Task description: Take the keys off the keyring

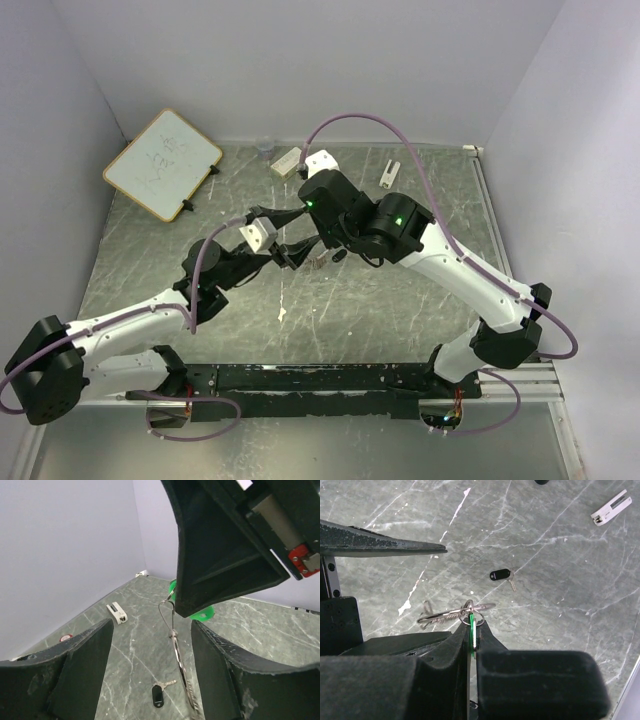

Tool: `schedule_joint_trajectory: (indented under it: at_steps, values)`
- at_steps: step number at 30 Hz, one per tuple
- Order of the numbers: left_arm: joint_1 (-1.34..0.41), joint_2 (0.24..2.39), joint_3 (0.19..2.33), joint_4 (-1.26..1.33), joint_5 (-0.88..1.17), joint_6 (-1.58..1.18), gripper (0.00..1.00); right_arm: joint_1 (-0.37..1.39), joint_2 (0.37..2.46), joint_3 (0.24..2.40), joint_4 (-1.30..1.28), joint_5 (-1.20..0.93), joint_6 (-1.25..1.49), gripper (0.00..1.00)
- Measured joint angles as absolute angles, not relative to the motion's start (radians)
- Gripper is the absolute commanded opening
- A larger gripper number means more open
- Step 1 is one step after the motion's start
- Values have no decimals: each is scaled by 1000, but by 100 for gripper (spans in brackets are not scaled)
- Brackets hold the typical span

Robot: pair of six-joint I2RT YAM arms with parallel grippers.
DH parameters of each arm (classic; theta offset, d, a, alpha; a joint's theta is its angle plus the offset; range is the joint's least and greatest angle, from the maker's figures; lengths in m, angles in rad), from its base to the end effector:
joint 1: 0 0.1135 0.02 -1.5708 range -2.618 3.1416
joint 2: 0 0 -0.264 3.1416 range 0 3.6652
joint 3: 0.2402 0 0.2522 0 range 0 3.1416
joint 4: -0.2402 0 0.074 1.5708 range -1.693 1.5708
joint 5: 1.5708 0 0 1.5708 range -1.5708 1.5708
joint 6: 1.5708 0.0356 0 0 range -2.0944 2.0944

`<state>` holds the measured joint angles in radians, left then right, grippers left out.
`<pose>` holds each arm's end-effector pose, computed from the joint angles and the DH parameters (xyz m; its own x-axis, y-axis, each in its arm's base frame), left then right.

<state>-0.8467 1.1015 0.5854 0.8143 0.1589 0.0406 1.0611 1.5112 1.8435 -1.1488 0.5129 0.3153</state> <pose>0.1598 -0.1892 0.3123 0.2286 -0.1980 -0.9532 0.8313 0.5493 0.0853 0.1559 0.2430 0.4371 -0.5231 -0.3820 -0.7619 -0.4569 0.8803 -0.1276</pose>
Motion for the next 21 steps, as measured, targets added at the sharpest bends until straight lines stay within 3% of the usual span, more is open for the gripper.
schedule_joint_trajectory:
  at_steps: [13, 21]
  values:
    - [-847, 1139, 541, 957, 187, 44, 73, 1063, 1511, 1838, -1127, 510, 315, 0]
    - [-847, 1201, 532, 1038, 183, 43, 62, 1068, 1506, 1822, -1116, 508, 315, 0]
